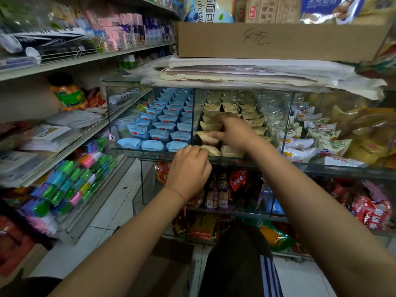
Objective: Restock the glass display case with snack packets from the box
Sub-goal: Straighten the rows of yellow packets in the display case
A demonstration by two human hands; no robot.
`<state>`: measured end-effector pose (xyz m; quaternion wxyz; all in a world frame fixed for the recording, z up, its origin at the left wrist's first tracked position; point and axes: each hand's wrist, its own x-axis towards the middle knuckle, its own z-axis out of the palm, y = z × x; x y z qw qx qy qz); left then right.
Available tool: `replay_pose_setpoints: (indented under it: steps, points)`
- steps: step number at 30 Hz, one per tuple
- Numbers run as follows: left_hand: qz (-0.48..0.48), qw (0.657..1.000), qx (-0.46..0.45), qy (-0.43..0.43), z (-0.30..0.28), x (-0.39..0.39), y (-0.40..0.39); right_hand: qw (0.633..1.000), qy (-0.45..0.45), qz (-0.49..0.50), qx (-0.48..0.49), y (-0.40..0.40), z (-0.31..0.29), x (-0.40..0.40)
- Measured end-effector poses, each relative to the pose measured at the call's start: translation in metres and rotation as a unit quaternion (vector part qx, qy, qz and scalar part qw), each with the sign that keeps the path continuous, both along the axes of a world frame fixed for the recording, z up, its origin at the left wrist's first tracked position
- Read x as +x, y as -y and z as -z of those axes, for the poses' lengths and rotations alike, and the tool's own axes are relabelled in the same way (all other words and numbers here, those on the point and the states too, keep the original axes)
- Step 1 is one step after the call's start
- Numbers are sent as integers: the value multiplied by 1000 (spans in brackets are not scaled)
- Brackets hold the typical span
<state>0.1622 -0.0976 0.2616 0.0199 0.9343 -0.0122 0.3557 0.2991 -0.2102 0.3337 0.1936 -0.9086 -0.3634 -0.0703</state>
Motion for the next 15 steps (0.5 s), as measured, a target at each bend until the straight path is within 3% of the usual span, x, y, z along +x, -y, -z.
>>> replay_pose_setpoints:
  steps: [2,4,9,15]
  points:
    - [4,999,36,-34,-20,15,-3,1000,-21,1,-2,16,-14,2]
    - [-15,989,76,-125,-40,31,-1,997,-61,-12,-53,25,-18,2]
    - [-68,940,133,-307,-71,60,14,988,-77,-32,-132,28,-8,0]
    - [-53,917,195,-345,-76,67,12,972,-22,-52,-227,25,-10,-3]
